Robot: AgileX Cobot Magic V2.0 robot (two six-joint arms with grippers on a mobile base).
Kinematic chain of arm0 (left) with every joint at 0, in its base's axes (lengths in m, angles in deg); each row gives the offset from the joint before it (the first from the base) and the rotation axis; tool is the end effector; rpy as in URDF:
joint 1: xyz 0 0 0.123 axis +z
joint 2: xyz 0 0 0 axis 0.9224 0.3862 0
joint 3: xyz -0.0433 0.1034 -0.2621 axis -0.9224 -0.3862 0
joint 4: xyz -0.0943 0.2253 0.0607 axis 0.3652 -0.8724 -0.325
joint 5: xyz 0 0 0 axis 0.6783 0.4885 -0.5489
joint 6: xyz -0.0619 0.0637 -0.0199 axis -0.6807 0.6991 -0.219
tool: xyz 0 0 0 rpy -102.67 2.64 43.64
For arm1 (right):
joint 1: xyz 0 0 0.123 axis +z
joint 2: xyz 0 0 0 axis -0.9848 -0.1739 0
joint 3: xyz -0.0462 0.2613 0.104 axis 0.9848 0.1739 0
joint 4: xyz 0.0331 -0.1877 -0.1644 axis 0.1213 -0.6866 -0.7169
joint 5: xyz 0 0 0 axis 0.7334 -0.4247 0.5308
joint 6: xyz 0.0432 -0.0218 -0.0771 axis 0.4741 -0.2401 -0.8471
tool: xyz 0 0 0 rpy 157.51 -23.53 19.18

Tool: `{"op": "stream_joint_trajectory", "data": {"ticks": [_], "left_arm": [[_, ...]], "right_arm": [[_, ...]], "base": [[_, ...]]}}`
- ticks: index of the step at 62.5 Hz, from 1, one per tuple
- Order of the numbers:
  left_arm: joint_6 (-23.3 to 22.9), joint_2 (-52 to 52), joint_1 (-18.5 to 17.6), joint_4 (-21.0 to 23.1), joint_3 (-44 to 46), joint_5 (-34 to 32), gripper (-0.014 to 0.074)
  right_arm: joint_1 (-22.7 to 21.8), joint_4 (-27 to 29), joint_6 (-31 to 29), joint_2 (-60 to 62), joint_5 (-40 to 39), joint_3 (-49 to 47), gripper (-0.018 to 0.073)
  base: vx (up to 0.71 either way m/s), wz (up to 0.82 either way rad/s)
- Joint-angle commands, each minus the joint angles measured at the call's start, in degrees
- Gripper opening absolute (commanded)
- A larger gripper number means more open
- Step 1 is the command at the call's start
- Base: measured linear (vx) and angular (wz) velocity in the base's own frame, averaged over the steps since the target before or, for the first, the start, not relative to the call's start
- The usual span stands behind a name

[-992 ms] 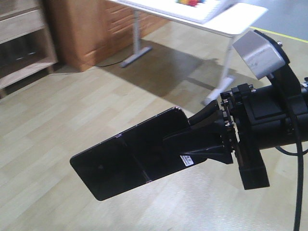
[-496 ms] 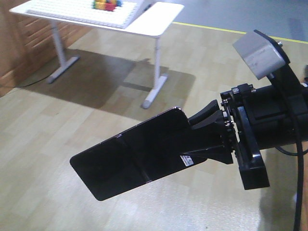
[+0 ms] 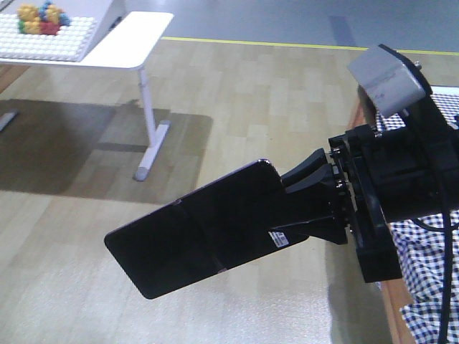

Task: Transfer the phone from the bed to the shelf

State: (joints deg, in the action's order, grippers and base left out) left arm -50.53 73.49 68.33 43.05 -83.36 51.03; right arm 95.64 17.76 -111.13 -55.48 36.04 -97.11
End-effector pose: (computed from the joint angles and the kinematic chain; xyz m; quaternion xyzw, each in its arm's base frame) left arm 0.0553 -0.0016 0.1824 0.0064 0.7585 -0.0020 0.6517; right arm 0.1863 0.1341 0.3692 -0.4458 0.7030 0.4443 0.3312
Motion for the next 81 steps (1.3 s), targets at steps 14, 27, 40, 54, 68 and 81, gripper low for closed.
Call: {"op": "stream_joint_trajectory", "data": {"ticks": [14, 27, 40, 54, 68, 81], "left_arm": [[-0.22, -0.29, -0.16, 0.34, -0.03, -3.91, 0.0001], [-0.22, -0.29, -0.16, 0.34, -0.03, -3.91, 0.0001], [-0.22, -0.29, -0.16, 0.34, -0.03, -3.91, 0.0001], [-0.22, -0.29, -0.16, 0.34, -0.03, -3.91, 0.0001], [-0.22, -0.29, -0.16, 0.34, -0.03, -3.91, 0.0001], [-0.22, -0.29, -0.16, 0.34, -0.03, -3.91, 0.0001]], "right_arm": [[-0.08, 5.41, -0.16, 1.33, 3.93, -1.34, -0.0004], [-0.08, 5.41, -0.16, 1.33, 3.93, -1.34, -0.0004], [-0.08, 5.41, -0.16, 1.33, 3.93, -1.34, -0.0004], [-0.08, 5.41, -0.16, 1.33, 3.93, -1.34, -0.0004], [-0.08, 5.41, -0.16, 1.33, 3.93, -1.34, -0.0004], [-0.08, 5.41, -0.16, 1.33, 3.93, -1.34, -0.0004]], "base": [[0.20, -0.31], [0.23, -0.16], [0.26, -0.08], [0.27, -0.04], [0.28, -0.01], [0.28, 0.02]]}}
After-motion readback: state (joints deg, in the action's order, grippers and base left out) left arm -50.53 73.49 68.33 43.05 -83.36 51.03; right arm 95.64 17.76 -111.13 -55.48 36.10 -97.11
